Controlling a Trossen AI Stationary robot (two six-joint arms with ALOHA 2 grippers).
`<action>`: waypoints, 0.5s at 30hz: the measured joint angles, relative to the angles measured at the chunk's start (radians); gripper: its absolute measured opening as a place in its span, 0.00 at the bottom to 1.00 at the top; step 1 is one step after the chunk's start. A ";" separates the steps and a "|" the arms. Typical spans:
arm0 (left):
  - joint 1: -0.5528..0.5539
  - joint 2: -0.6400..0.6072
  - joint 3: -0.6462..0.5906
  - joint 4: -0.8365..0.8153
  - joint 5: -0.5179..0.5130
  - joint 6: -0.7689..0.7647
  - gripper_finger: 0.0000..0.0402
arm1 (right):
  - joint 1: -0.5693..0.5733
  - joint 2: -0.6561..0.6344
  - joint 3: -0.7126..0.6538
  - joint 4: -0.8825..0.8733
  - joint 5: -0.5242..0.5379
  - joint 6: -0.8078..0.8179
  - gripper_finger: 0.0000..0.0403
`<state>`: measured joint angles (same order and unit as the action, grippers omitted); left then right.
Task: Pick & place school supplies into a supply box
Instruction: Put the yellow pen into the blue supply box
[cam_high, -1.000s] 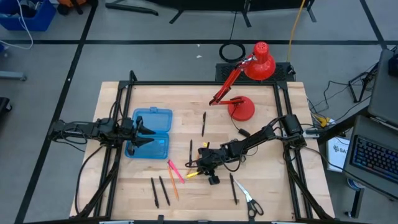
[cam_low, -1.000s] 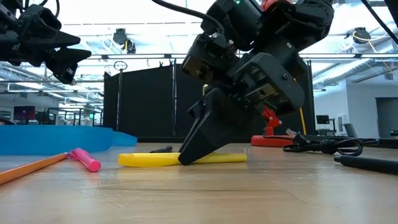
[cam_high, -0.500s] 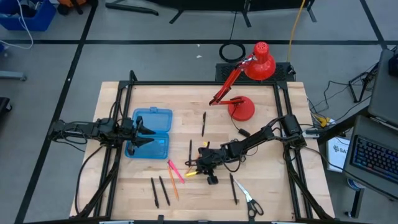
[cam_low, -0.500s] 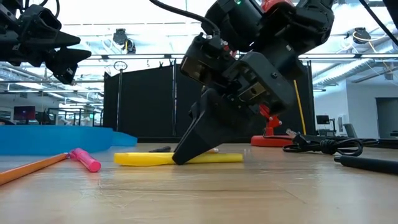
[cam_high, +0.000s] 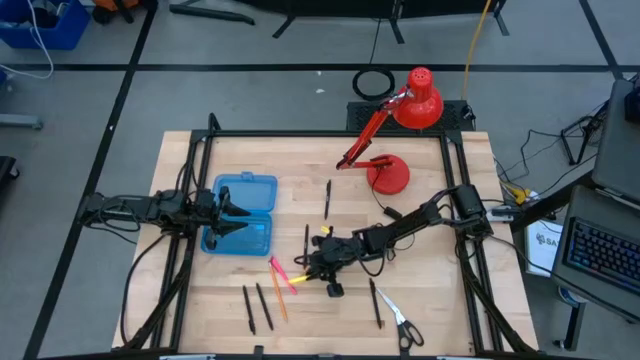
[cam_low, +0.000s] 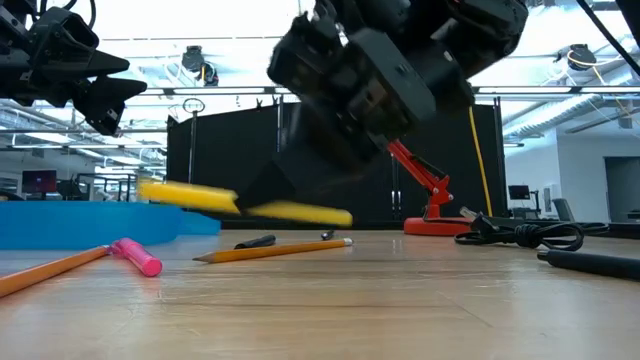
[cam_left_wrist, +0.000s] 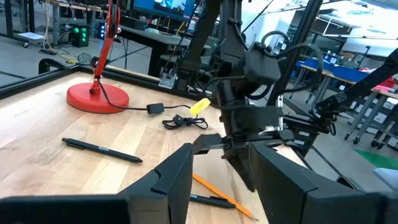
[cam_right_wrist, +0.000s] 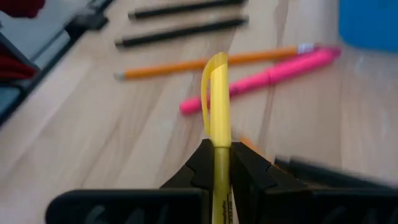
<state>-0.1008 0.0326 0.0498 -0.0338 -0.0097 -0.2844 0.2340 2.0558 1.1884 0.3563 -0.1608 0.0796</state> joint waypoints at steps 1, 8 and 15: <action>0.000 0.000 0.000 0.000 0.000 0.000 0.40 | -0.001 -0.001 0.007 0.003 0.000 -0.006 0.05; 0.000 0.000 0.000 0.007 0.000 0.000 0.40 | -0.037 -0.001 0.051 0.014 0.020 -0.013 0.05; 0.000 0.000 0.000 0.043 0.005 -0.007 0.40 | -0.089 -0.001 0.100 0.009 0.026 -0.012 0.05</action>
<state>-0.1009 0.0322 0.0498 0.0095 -0.0046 -0.2913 0.1450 2.0548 1.2881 0.3653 -0.1352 0.0673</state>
